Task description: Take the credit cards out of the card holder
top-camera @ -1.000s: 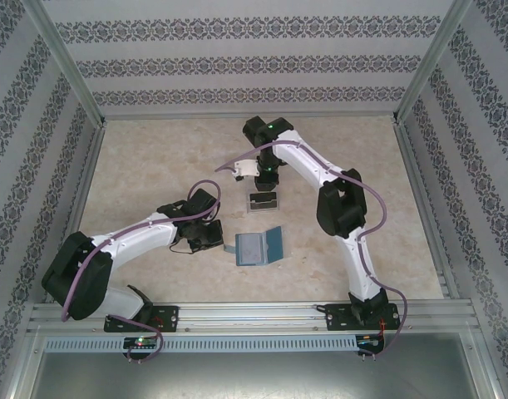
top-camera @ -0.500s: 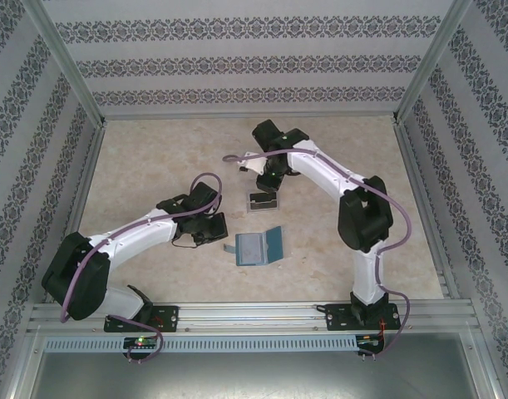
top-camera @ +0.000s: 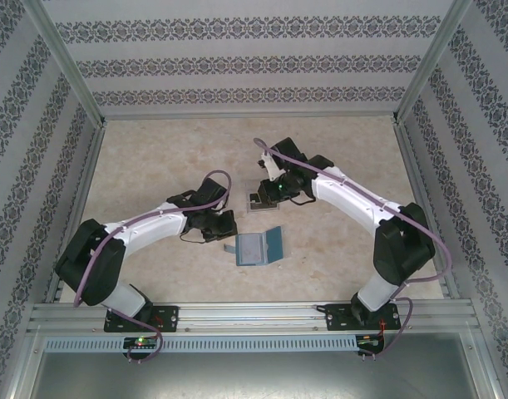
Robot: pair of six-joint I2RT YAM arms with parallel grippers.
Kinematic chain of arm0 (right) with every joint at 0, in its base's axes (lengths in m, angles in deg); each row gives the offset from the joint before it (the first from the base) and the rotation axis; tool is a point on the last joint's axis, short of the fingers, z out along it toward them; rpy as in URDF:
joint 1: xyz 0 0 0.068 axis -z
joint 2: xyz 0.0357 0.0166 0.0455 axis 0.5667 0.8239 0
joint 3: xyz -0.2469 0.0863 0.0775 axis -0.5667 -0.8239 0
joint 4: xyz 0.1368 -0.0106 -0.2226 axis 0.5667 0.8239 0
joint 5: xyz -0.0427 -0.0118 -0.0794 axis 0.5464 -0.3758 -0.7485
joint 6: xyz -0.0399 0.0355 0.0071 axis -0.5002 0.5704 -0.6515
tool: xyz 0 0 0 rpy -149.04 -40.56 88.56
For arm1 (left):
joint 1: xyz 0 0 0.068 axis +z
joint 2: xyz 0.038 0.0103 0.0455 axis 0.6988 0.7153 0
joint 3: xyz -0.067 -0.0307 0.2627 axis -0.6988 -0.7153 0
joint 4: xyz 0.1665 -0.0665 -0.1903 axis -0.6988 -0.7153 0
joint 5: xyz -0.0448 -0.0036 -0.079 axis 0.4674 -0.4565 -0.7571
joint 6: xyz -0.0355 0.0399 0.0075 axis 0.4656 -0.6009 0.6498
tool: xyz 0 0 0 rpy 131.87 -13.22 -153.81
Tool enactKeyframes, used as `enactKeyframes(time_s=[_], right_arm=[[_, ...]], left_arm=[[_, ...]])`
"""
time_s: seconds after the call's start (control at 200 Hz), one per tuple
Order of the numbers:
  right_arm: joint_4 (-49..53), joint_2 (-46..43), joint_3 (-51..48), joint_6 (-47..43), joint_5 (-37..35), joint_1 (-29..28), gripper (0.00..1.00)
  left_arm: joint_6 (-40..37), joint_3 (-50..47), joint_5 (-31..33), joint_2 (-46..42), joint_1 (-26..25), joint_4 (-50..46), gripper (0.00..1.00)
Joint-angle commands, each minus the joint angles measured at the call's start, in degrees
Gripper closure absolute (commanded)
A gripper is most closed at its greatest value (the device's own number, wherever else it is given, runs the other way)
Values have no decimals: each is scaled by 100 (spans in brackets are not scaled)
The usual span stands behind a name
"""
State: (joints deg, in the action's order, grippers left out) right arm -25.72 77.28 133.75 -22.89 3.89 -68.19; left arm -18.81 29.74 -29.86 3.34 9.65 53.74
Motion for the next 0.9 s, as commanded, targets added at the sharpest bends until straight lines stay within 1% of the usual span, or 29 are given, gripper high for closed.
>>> enactKeyframes(time_s=[0.0,0.07,0.12,0.24,0.355,0.545,0.694,0.894], right_arm=[[-302,-310,-293,1418,461,-100,80],[-199,-364,-406,1932,600,-96,81],[-234,-420,-515,2071,743,-129,82],[-354,-663,-861,2197,638,-254,82],[-386,-672,-1062,2368,629,-308,82],[-447,-603,-1346,2548,566,-484,80],[-511,-538,-1486,2720,505,-603,77],[-531,-251,-1469,2811,459,-859,77]], left_arm=[[-129,51,-360,159,-113,353,95],[-142,36,-405,214,-162,369,95],[-145,21,-400,234,-178,381,96],[-140,-95,-332,263,-180,426,97],[-227,-107,-401,350,-180,289,98],[-431,-205,-365,373,-180,51,99],[-459,-389,-302,383,-180,83,99],[-493,-544,-199,375,-175,169,100]])
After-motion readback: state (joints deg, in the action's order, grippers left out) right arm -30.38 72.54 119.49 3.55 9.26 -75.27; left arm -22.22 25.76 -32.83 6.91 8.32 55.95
